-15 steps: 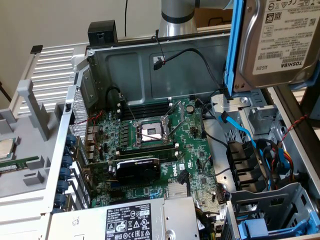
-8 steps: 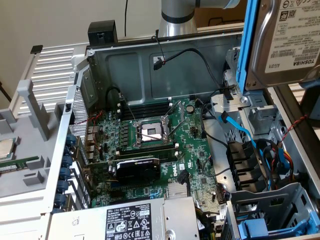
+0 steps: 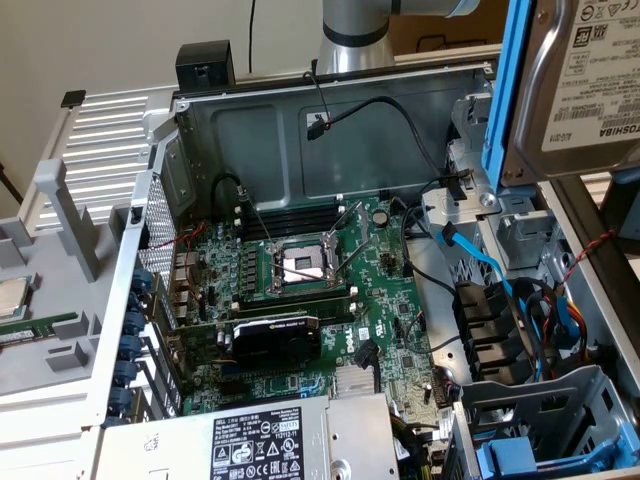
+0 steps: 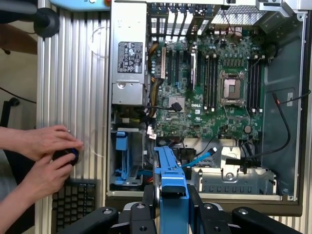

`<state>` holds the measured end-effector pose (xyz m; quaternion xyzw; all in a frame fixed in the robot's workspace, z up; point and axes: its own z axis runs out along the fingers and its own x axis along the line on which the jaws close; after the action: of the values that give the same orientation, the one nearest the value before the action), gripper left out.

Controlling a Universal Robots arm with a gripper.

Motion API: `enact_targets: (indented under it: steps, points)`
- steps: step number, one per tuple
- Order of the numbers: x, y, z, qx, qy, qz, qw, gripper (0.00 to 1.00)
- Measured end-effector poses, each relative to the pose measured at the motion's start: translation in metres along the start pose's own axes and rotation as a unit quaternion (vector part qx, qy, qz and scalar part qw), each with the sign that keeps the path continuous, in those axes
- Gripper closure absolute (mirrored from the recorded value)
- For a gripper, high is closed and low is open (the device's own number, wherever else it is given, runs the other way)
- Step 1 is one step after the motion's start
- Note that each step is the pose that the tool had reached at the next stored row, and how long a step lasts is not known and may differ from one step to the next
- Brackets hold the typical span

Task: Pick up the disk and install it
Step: 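Pick up the disk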

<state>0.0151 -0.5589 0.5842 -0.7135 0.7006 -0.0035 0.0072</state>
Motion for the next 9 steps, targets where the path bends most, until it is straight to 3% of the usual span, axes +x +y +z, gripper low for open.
enact_targets:
  steps: [9]
  points:
    - [0.0000, -0.0001, 0.0000, -0.0004, 0.0000, 0.000, 1.0000, 0.64]
